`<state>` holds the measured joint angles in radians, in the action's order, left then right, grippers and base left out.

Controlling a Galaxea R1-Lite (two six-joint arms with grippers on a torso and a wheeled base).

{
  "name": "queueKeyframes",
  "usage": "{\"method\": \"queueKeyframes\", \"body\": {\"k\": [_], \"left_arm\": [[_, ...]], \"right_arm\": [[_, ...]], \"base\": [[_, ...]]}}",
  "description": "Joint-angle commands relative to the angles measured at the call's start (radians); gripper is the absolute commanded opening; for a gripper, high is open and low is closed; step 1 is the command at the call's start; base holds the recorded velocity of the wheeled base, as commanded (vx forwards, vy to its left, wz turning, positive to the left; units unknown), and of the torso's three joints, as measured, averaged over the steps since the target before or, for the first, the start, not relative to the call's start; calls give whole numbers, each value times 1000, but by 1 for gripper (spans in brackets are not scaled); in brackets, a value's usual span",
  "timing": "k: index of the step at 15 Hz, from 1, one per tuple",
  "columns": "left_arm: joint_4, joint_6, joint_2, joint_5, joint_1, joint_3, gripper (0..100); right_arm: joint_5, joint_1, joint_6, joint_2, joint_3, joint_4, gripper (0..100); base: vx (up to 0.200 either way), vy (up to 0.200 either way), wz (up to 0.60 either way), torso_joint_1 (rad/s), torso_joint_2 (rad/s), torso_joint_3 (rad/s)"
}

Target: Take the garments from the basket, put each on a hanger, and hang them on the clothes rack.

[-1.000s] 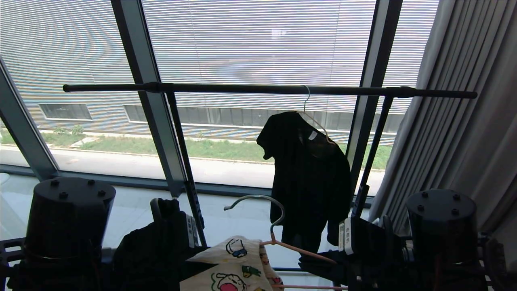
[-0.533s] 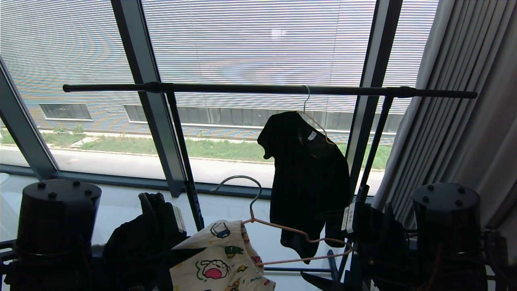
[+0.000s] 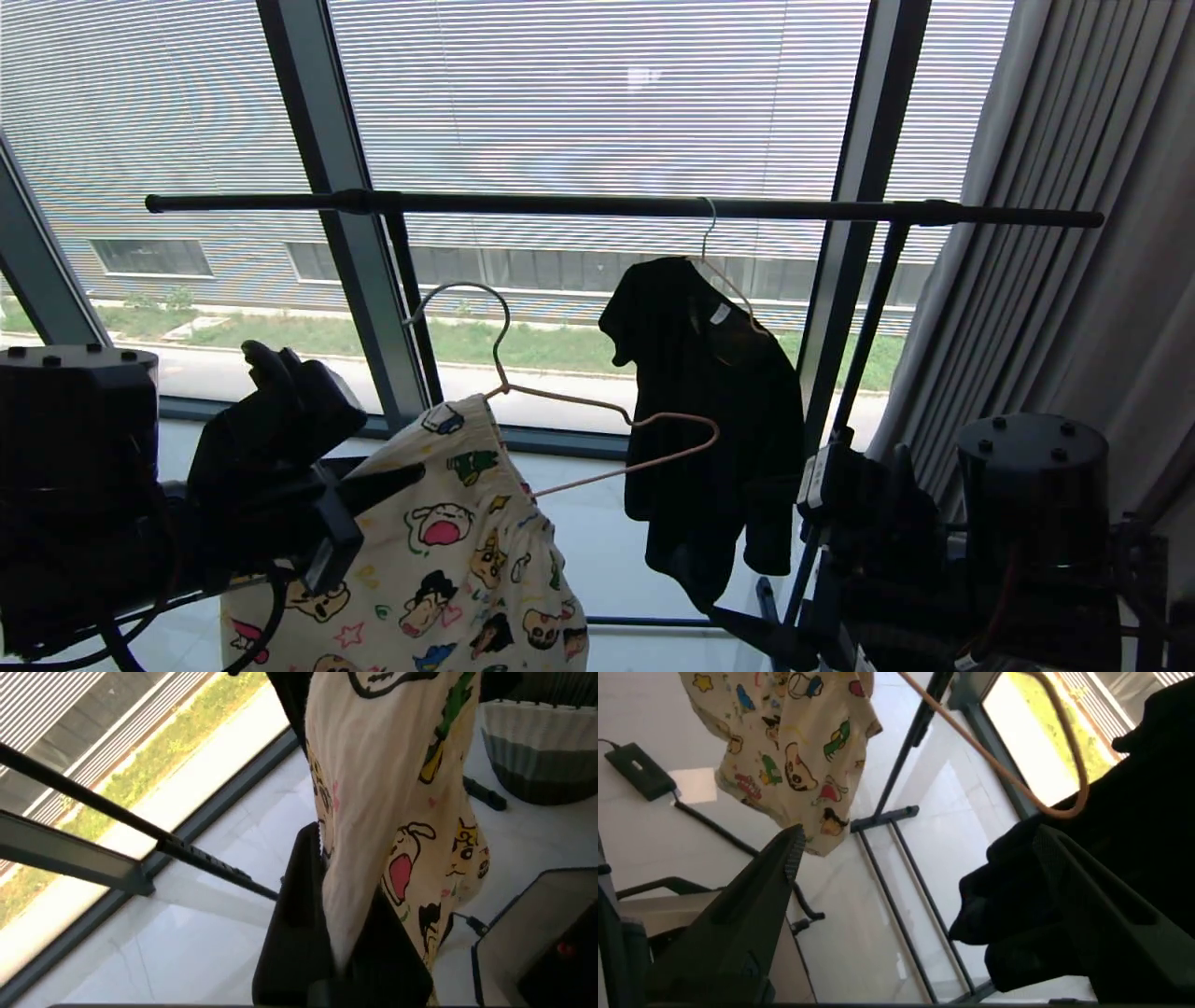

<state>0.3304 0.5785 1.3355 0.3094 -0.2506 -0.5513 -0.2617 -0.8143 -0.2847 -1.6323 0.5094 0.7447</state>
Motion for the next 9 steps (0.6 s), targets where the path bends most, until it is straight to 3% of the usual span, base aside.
{"method": "queueKeyframes", "body": {"k": [1, 2, 4, 6, 9], "left_arm": [[2, -55, 7, -1, -24, -105, 0], [1, -58, 5, -3, -25, -141, 0], [1, -57, 2, -3, -35, -179, 0], [1, -55, -9, -3, -64, -179, 0], [1, -52, -9, -3, -101, -177, 0]], "right_arm": [[2, -17, 142, -92, 18, 88, 100], [21, -26, 263, -147, 47, 171, 100], [154, -52, 450, -241, 167, 213, 100], [266, -59, 521, -328, 301, 213, 100], [295, -52, 536, -374, 385, 213, 100]], "base": [[0, 0, 0, 0, 0, 0], [0, 0, 0, 0, 0, 0], [0, 0, 0, 0, 0, 0], [0, 0, 0, 0, 0, 0], [0, 0, 0, 0, 0, 0]]}}
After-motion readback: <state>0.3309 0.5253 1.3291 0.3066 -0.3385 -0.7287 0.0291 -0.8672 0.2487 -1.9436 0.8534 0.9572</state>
